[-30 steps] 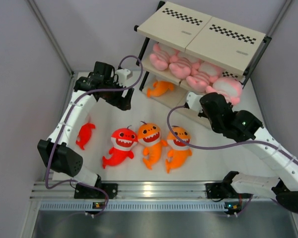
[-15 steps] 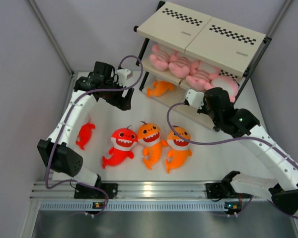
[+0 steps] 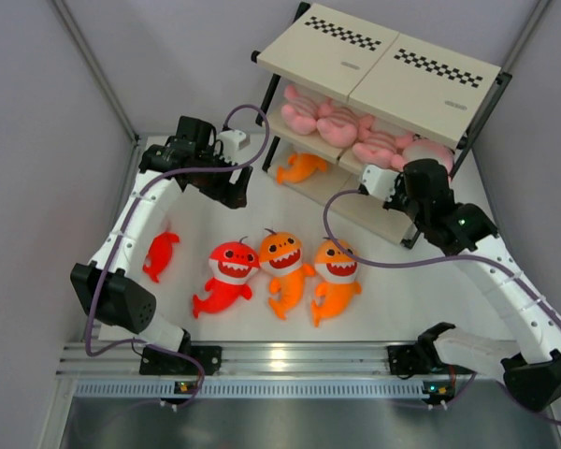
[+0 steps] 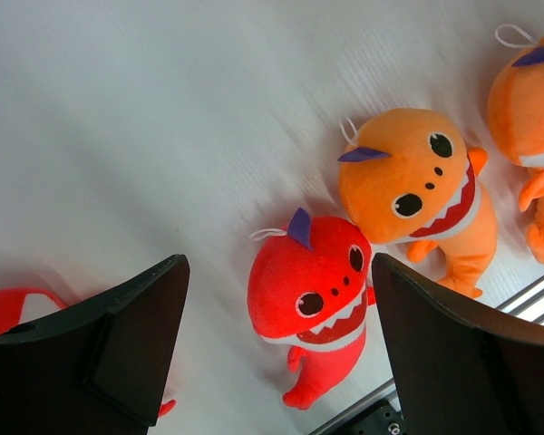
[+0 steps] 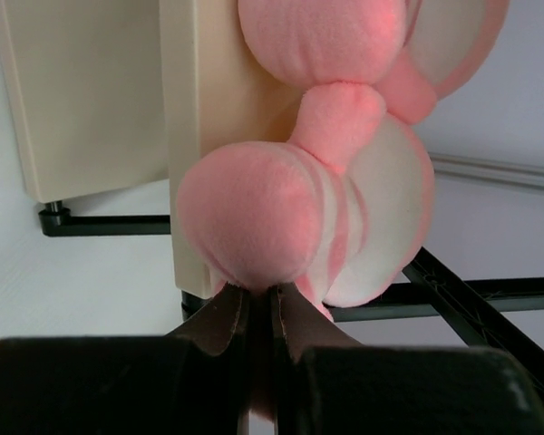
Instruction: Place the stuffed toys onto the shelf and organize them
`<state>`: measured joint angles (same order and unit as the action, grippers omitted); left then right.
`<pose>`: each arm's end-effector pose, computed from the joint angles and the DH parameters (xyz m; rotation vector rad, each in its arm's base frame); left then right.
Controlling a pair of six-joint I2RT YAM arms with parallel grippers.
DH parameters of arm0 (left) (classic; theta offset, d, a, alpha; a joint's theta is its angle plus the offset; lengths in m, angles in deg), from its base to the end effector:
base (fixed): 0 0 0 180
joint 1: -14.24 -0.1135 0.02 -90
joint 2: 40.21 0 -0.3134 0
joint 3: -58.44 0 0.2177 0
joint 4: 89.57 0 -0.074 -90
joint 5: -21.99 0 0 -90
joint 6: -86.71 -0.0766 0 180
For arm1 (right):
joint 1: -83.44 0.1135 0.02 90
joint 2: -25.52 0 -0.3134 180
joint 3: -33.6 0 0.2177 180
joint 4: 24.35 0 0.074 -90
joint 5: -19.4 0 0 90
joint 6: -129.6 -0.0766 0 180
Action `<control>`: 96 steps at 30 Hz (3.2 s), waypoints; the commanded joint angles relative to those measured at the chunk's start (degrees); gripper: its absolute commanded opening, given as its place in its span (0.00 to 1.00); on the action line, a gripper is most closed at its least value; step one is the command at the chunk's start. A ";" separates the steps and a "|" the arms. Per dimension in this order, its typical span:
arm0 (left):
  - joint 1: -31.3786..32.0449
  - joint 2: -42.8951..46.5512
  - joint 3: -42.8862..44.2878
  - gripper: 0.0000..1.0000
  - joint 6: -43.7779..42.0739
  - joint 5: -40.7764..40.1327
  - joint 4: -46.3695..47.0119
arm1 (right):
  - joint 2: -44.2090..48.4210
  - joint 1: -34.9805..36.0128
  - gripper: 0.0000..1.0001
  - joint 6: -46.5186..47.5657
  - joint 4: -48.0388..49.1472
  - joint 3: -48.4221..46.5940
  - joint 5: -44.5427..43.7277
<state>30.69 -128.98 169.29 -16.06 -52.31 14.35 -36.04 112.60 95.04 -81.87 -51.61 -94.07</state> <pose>0.2836 -0.1054 0.3891 0.7386 2.3896 -0.3704 0.1807 0.0659 0.3960 -1.2873 1.7731 -0.7045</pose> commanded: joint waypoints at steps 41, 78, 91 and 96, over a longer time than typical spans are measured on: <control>-0.01 0.18 -0.19 0.88 -1.29 0.38 -0.04 | 4.17 -1.76 0.99 0.11 5.05 -1.27 1.93; -5.46 1.67 -15.75 0.86 -1.99 -6.56 3.91 | -28.26 52.75 0.93 -31.98 3.54 18.76 3.08; -5.46 2.20 -15.75 0.86 -2.43 -4.54 3.91 | -30.81 51.08 0.00 -31.62 0.30 15.79 -9.75; -5.46 2.55 -15.66 0.86 -2.61 -4.54 3.91 | -30.64 49.23 0.00 -32.67 -6.46 8.06 -16.51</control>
<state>25.18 -129.40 153.38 -18.05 -57.88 16.23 -66.99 163.01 63.50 -84.47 -37.12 -103.51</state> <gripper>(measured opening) 0.863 0.022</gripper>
